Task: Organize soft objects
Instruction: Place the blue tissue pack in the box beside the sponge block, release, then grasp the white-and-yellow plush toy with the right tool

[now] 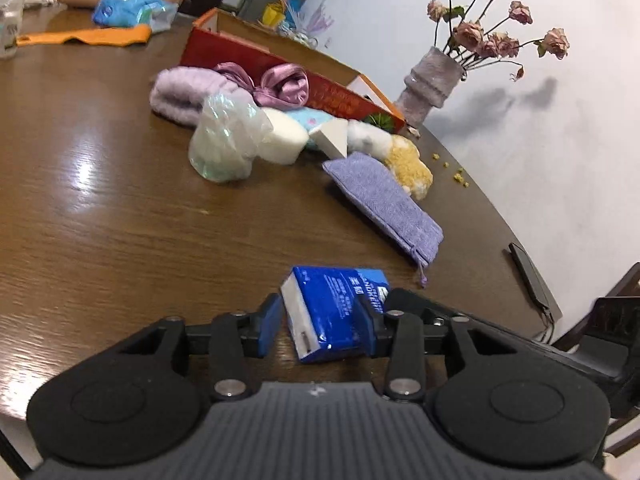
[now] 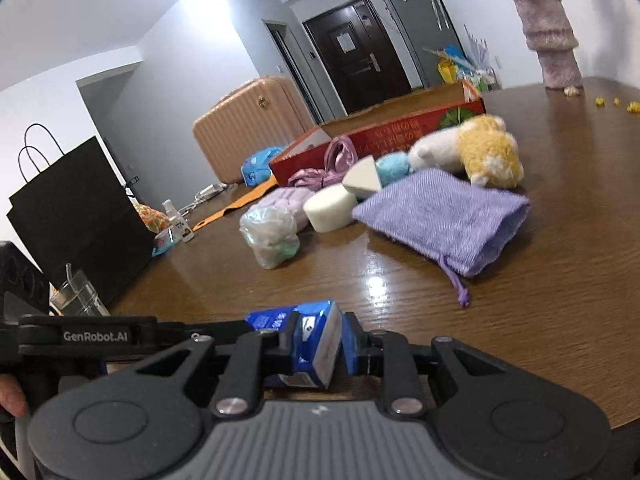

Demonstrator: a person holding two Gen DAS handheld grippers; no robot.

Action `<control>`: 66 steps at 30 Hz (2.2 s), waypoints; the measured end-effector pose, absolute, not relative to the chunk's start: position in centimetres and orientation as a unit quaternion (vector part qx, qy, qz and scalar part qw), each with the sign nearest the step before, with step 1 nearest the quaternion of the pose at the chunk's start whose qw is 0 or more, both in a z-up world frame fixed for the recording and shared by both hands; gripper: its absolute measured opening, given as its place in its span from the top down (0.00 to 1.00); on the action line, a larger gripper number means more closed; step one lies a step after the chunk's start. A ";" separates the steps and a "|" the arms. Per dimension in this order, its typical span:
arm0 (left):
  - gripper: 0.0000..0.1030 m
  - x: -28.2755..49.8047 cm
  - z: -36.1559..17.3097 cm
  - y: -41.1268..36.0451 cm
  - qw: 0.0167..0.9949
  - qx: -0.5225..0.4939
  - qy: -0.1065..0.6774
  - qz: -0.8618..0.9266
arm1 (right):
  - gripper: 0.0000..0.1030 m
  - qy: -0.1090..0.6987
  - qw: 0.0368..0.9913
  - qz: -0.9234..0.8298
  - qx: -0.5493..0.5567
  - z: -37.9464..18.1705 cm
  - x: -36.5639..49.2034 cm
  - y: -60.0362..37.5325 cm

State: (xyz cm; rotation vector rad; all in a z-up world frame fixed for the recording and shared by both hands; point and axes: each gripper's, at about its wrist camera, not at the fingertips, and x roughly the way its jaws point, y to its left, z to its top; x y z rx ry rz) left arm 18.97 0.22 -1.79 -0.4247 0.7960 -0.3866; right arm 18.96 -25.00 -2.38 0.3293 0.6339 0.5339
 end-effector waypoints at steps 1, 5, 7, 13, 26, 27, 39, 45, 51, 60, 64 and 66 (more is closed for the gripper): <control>0.70 19.1 -1.8 0.2 0.882 -0.208 0.381 -0.185 | 0.80 0.309 0.899 0.263 0.166 -2.5 19.1 -25.0; 0.72 20.3 -0.5 0.1 0.893 -0.208 0.357 -0.178 | 0.80 0.300 0.904 0.262 0.156 -1.5 20.0 -24.4; 0.72 22.1 1.0 0.0 0.898 -0.206 0.339 -0.187 | 0.80 0.281 0.912 0.257 0.149 0.0 21.2 -24.3; 0.72 32.6 7.6 -0.7 0.915 -0.179 0.285 -0.221 | 0.80 0.209 0.936 0.257 0.119 7.0 30.4 -24.9; 0.71 62.7 5.1 -2.4 0.885 -0.161 0.385 -0.209 | 0.81 0.329 0.918 0.162 0.152 7.7 61.6 -23.7; 0.67 64.0 4.0 -2.4 0.881 -0.160 0.397 -0.202 | 0.81 0.347 0.912 0.154 0.154 6.7 63.3 -23.4; 0.43 63.3 1.5 -0.5 0.900 -0.138 0.369 -0.187 | 0.81 0.419 0.875 0.182 0.159 1.6 68.8 -20.4; 0.42 62.0 3.7 -0.4 0.915 -0.130 0.345 -0.162 | 0.70 0.382 0.901 0.176 0.109 4.2 66.2 -20.9; 0.38 57.0 9.7 0.4 0.935 -0.106 0.303 -0.148 | 0.57 0.335 0.923 0.169 0.084 10.4 60.7 -24.4; 0.27 45.8 16.1 1.3 0.960 -0.058 0.247 -0.122 | 0.39 0.275 0.949 0.141 0.060 16.5 49.8 -31.2; 0.24 40.6 16.2 1.0 0.965 -0.056 0.231 -0.113 | 0.36 0.259 0.952 0.148 0.068 16.9 45.2 -32.6; 0.20 37.7 15.4 0.5 0.965 -0.052 0.228 -0.115 | 0.33 0.245 0.955 0.158 0.061 16.6 42.7 -32.8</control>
